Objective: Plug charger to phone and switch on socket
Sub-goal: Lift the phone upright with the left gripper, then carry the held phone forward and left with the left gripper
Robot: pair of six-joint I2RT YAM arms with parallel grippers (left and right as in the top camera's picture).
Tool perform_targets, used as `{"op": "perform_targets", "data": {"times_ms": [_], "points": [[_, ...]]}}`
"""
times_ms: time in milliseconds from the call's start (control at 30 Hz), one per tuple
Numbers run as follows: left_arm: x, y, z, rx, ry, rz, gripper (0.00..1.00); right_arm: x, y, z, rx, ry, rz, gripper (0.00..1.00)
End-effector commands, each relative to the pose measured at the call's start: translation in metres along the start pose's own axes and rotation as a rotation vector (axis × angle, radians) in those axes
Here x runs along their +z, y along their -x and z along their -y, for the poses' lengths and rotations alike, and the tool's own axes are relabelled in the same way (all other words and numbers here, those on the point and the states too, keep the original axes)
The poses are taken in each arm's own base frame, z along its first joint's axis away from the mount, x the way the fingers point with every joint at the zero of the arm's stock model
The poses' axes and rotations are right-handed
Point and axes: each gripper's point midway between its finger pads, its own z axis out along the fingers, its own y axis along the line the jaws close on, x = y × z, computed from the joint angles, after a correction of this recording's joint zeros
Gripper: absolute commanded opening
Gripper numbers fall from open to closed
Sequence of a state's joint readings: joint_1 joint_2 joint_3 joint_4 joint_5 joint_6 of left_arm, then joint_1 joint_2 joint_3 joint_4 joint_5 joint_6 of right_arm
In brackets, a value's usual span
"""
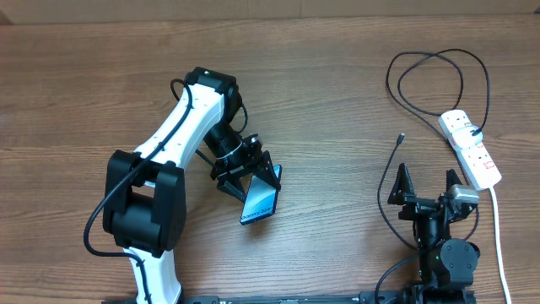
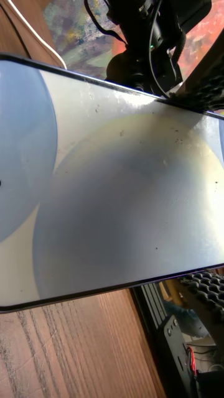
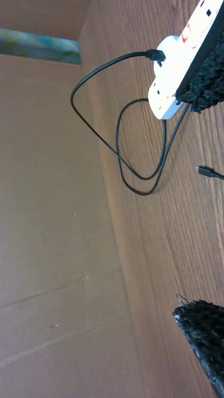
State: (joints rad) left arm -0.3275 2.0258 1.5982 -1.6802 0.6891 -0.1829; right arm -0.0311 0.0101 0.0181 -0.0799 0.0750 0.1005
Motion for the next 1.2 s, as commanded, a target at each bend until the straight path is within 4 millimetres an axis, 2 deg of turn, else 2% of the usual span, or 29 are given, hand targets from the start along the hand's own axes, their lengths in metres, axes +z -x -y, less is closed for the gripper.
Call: {"op": "perform_targets", "data": {"times_ms": [0,533,967,1167], "points": [[-0.005,-0.001,0.011,0.029,-0.043,0.005,0.49,0.0,-0.003,0.001,-0.004,0.0,0.0,1.0],[-0.006,0.013,0.014,0.074,-0.052,0.058,0.48,0.0,-0.002,0.001,-0.004,0.0,0.0,1.0],[-0.012,0.058,0.001,0.133,0.06,0.238,0.49,0.0,-0.003,0.001,-0.004,0.0,0.0,1.0],[-0.023,0.078,0.01,0.181,0.056,0.331,0.49,0.0,-0.003,0.001,-0.004,0.0,0.0,1.0]]}}
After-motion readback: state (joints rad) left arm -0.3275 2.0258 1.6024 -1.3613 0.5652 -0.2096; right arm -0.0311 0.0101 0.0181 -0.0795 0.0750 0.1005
